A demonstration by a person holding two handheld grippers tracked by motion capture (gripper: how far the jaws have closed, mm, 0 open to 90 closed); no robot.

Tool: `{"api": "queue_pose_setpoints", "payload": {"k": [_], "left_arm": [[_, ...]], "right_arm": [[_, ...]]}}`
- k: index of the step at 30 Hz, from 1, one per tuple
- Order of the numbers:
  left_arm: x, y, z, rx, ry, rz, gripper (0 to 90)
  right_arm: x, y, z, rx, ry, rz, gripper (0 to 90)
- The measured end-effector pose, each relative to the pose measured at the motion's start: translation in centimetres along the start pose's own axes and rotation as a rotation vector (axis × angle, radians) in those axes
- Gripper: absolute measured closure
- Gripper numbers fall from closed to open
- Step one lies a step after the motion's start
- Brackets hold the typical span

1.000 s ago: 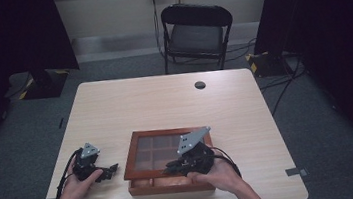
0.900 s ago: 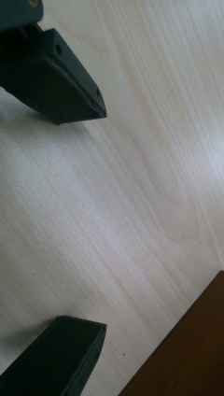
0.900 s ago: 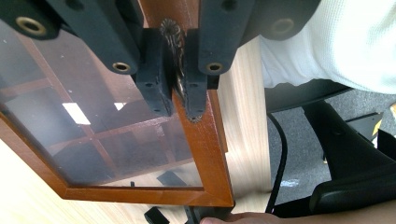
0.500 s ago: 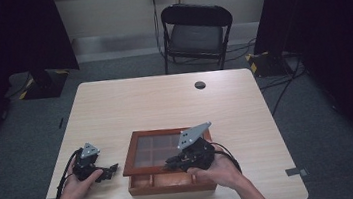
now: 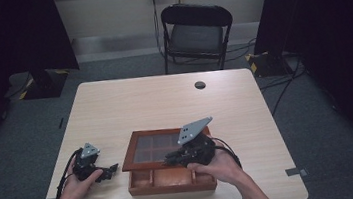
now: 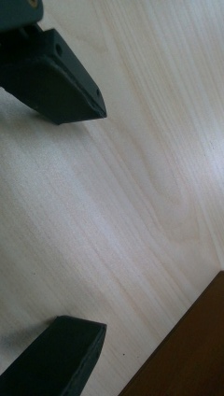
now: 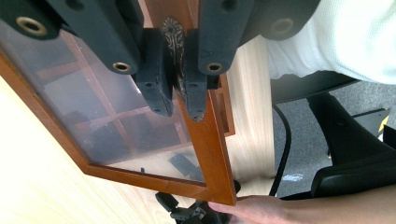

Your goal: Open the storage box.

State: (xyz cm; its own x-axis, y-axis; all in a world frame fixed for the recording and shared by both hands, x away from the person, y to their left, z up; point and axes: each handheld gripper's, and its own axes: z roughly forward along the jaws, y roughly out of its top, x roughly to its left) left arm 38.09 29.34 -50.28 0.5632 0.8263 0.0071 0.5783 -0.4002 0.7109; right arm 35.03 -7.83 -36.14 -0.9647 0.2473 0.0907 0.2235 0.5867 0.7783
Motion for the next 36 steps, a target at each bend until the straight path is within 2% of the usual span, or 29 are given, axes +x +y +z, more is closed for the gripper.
{"api": "queue_pose_setpoints", "payload": {"k": [23, 27, 36], "left_arm": [[-0.1, 0.0, 0.0, -0.005, -0.004, -0.011, 0.1], [0.0, 0.0, 0.0, 0.001, 0.0, 0.002, 0.1], [0.0, 0.0, 0.0, 0.001, 0.0, 0.001, 0.1]], "right_arm": [[-1.0, 1.8, -1.1, -0.011, -0.013, -0.008, 83.0], [-1.2, 2.2, -1.4, -0.011, -0.019, -0.013, 83.1], [-1.5, 2.6, -1.6, -0.011, -0.02, -0.013, 83.1]]}}
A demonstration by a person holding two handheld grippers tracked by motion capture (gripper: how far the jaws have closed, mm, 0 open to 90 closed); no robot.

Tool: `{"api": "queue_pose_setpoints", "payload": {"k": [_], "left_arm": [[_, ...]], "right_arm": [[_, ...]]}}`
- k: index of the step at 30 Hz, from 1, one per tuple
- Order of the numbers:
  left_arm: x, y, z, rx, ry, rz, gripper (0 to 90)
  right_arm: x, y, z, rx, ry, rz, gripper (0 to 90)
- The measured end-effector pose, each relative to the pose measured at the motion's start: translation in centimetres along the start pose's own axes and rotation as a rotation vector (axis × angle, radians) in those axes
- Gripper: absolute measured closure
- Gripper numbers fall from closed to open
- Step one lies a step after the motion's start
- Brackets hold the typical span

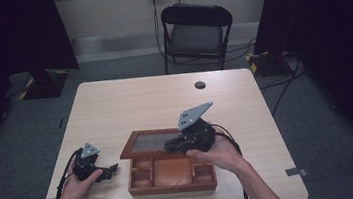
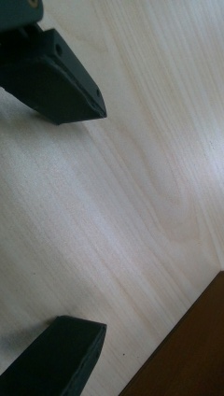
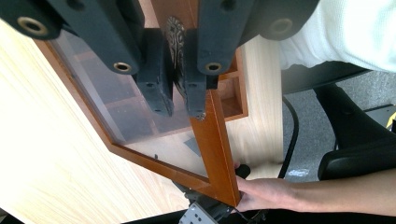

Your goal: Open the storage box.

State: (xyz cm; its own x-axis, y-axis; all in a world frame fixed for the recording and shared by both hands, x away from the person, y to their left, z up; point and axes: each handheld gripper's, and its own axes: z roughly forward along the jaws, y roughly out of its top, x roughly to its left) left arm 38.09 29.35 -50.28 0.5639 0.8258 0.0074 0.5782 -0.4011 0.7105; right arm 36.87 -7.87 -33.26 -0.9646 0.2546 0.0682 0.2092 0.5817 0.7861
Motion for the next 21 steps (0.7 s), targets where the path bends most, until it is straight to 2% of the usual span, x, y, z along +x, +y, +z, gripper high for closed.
{"api": "queue_pose_setpoints", "payload": {"k": [21], "left_arm": [[0.0, 0.0, 0.0, 0.0, 0.0, 0.0, 0.1]], "right_arm": [[-0.8, 1.2, -0.5, 0.009, -0.006, -0.001, 83.3]]}}
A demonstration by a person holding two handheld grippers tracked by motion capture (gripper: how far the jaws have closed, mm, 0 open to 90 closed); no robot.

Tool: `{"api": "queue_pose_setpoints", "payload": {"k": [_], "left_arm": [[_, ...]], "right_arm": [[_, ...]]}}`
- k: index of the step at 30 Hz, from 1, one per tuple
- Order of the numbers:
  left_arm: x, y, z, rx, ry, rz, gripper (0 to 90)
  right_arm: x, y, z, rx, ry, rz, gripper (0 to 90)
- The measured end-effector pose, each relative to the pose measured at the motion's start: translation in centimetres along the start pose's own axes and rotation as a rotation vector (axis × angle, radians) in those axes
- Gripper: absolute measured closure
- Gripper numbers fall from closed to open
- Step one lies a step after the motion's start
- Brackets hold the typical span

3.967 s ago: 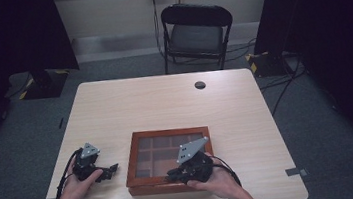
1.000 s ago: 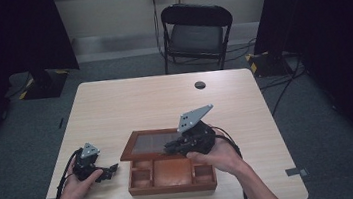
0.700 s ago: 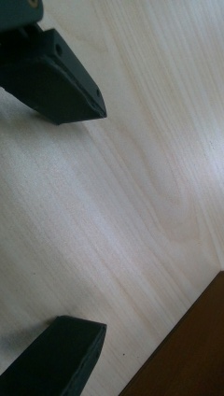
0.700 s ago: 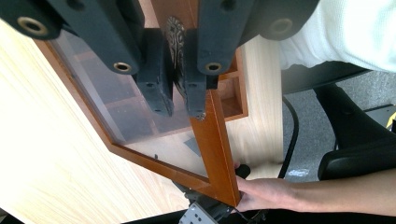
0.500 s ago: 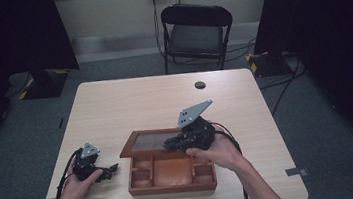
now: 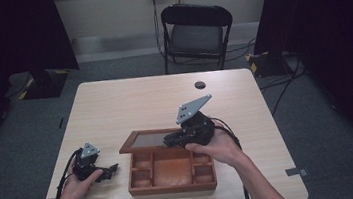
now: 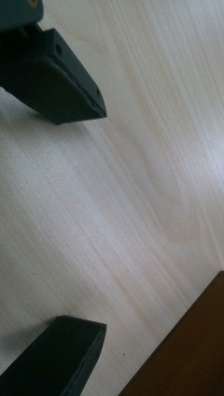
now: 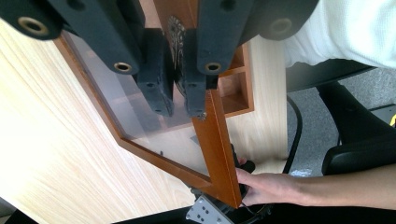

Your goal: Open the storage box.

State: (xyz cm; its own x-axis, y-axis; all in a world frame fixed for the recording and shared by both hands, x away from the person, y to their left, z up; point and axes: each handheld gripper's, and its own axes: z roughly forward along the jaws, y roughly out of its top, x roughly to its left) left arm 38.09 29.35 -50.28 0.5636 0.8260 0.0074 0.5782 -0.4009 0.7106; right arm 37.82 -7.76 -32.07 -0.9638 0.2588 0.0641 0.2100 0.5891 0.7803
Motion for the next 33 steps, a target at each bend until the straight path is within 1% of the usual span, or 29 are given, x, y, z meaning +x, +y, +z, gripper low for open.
{"api": "queue_pose_setpoints", "payload": {"k": [5, 21, 33], "left_arm": [[0.0, 0.0, 0.0, 0.0, -0.001, 0.0, 0.1], [0.0, 0.0, 0.0, 0.0, 0.0, 0.0, 0.1], [0.0, 0.0, 0.0, -0.002, 0.0, -0.003, 0.1]], "right_arm": [[-0.3, 0.3, -0.2, -0.006, -0.007, 0.001, 83.4], [-1.0, 1.2, -0.5, -0.002, -0.014, 0.0, 83.8], [-1.4, 1.4, -0.7, -0.005, -0.007, 0.007, 83.9]]}}
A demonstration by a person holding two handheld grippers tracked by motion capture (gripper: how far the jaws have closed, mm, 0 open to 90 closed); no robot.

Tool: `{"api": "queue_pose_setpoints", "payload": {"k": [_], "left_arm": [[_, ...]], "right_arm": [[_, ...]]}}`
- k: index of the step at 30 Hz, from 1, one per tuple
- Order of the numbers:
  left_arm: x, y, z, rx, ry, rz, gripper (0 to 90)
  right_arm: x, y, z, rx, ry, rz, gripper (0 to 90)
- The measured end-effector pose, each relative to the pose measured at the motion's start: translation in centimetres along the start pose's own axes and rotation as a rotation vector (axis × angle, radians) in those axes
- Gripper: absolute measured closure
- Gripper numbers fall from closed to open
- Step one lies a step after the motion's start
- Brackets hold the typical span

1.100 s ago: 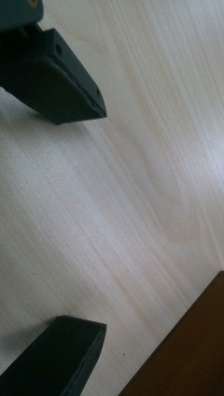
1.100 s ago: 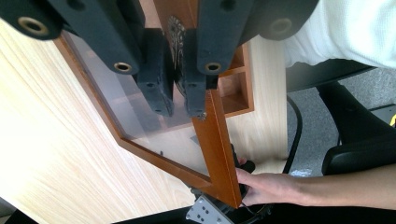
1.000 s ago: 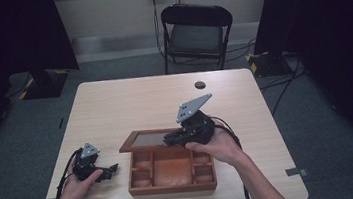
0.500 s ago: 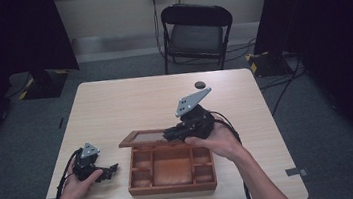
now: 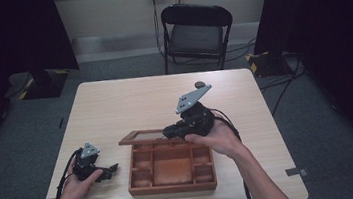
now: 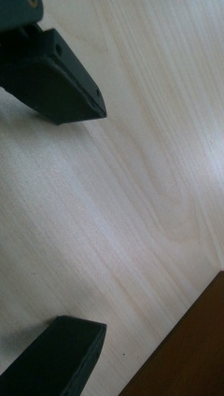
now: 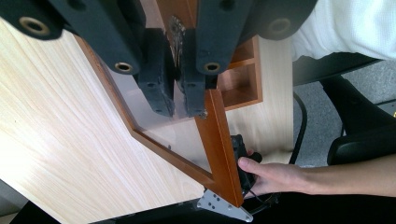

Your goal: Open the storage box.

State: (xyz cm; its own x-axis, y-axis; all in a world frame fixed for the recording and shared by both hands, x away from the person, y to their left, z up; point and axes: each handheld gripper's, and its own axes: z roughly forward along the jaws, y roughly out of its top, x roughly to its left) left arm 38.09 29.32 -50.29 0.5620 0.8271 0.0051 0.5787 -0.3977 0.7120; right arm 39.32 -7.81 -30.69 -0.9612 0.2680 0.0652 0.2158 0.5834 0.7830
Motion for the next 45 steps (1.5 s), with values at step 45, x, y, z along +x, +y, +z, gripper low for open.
{"api": "queue_pose_setpoints", "payload": {"k": [45], "left_arm": [[0.03, 0.0, -0.02, 0.002, 0.0, 0.003, 0.1]], "right_arm": [[-0.77, 0.86, -0.35, -0.005, -0.015, 0.014, 84.9]]}}
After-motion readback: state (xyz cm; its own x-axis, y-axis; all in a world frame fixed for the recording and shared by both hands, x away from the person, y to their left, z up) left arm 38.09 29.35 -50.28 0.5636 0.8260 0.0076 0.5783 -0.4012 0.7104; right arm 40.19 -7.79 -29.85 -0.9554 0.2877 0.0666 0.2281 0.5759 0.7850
